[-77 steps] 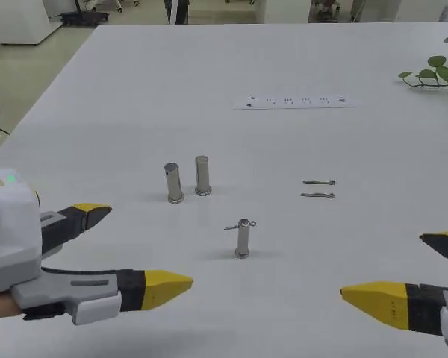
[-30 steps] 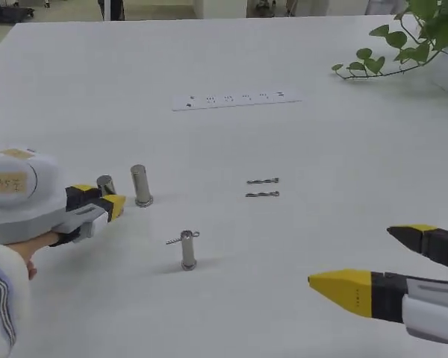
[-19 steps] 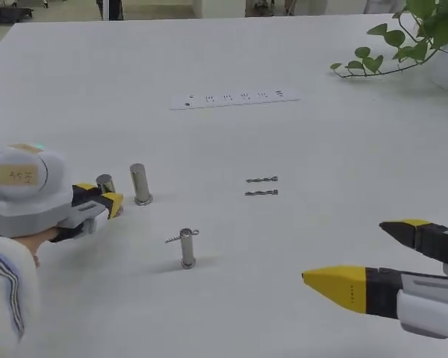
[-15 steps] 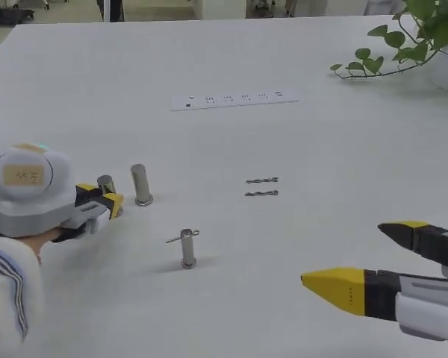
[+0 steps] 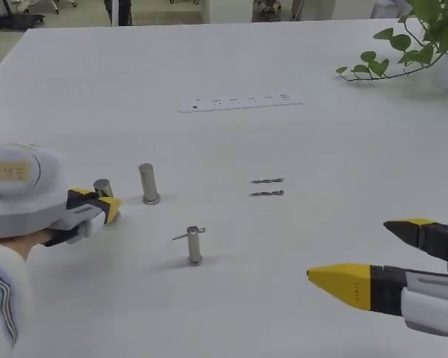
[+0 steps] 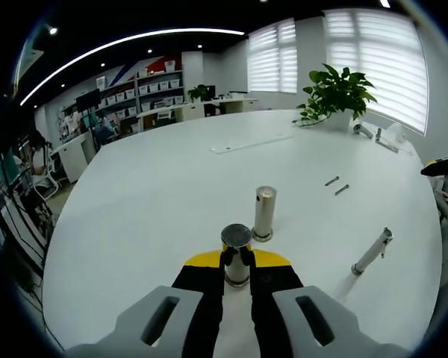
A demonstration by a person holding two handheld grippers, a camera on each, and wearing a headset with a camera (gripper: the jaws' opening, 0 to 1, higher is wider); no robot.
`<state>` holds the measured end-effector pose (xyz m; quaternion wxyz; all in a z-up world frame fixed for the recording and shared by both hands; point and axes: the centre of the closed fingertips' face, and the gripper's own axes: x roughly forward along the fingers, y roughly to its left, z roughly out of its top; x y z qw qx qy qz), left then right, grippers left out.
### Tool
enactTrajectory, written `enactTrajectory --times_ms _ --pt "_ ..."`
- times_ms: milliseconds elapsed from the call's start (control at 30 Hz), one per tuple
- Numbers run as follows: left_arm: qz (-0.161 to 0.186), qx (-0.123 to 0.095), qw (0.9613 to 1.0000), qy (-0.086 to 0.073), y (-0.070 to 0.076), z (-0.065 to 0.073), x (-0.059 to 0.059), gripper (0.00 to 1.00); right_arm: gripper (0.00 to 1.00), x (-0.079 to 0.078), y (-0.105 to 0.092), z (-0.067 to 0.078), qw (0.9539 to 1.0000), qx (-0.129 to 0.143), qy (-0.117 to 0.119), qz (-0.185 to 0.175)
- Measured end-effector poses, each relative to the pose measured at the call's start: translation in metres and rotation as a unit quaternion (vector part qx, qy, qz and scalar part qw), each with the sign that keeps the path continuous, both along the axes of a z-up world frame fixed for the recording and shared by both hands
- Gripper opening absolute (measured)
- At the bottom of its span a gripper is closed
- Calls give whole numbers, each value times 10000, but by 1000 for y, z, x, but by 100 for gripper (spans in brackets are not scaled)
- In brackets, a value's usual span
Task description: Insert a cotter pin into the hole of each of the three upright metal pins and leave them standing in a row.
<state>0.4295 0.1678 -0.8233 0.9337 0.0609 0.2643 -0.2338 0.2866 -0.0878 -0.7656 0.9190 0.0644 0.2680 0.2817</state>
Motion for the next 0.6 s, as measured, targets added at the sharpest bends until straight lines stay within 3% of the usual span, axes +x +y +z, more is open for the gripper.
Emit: enactTrajectory --times_ms 133,167,233,300,433,600 --pt "-91 61 9999 -22 3 7 -13 10 95 -1 1 -1 10000 10 -5 33" --pt "-5 -258 9996 90 2 10 -19 10 95 -1 1 -1 10000 7 -7 42" --pt "3 -365 9993 82 3 17 -24 10 95 -2 1 -2 10000 24 -13 34" --pt "-96 -221 9997 -57 3 26 -30 10 95 -2 1 -2 10000 49 1 41" --pt "-325 -60 9993 -179 -1 39 -43 10 95 -3 2 -2 10000 57 -7 71" --pt "-733 62 9970 -226 -16 49 -62 10 95 -4 2 -2 9999 54 -19 97"
